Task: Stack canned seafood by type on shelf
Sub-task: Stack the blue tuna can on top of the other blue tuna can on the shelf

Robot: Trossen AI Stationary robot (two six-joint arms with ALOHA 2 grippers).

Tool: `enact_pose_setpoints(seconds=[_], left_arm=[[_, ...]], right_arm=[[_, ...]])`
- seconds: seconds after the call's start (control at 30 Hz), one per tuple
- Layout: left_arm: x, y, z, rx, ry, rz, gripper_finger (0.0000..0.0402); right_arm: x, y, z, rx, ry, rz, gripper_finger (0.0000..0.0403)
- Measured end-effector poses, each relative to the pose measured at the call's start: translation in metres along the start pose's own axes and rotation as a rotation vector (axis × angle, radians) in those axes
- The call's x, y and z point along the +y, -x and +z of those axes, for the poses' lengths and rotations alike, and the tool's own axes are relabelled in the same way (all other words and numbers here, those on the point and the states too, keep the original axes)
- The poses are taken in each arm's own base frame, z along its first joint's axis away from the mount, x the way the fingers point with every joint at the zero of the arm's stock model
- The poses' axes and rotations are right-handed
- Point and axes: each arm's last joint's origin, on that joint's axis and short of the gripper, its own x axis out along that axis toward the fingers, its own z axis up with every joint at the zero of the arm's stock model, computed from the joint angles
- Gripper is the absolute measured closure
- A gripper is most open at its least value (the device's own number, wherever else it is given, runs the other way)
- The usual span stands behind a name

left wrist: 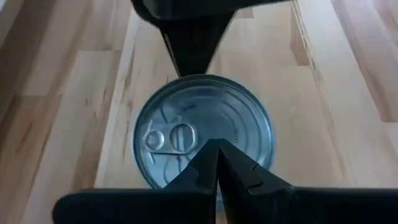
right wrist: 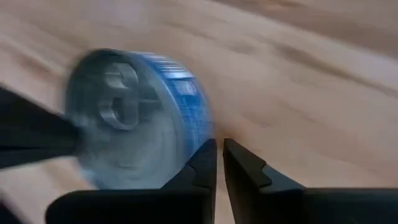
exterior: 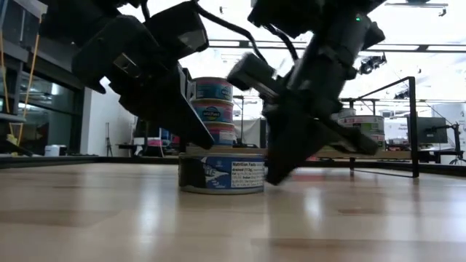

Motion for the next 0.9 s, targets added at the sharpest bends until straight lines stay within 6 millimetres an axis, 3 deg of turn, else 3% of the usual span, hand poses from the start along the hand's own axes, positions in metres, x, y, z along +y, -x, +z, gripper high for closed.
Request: enact_pose_setpoints(seconds=[0.43,0.77,0.9], left_arm=[[-0.003,0.0,-0.007,0.044,-0.012,0.045,0.0402],[0.005,0.042,0.006,0.073,-0.031,0.047,0.0402],[0.01,0.036,-0.021,0.105,-0.003,0.028,0.0401]], right_arm=[[0.009,0.0,0.006,-0.033,0.01,0.098,0.0401],[0.009,0.0,0.006,-0.054,0.069,0.094,0.0403],[0.009,0.0,0.006,-0.053,0.108,0.096,0.0403]])
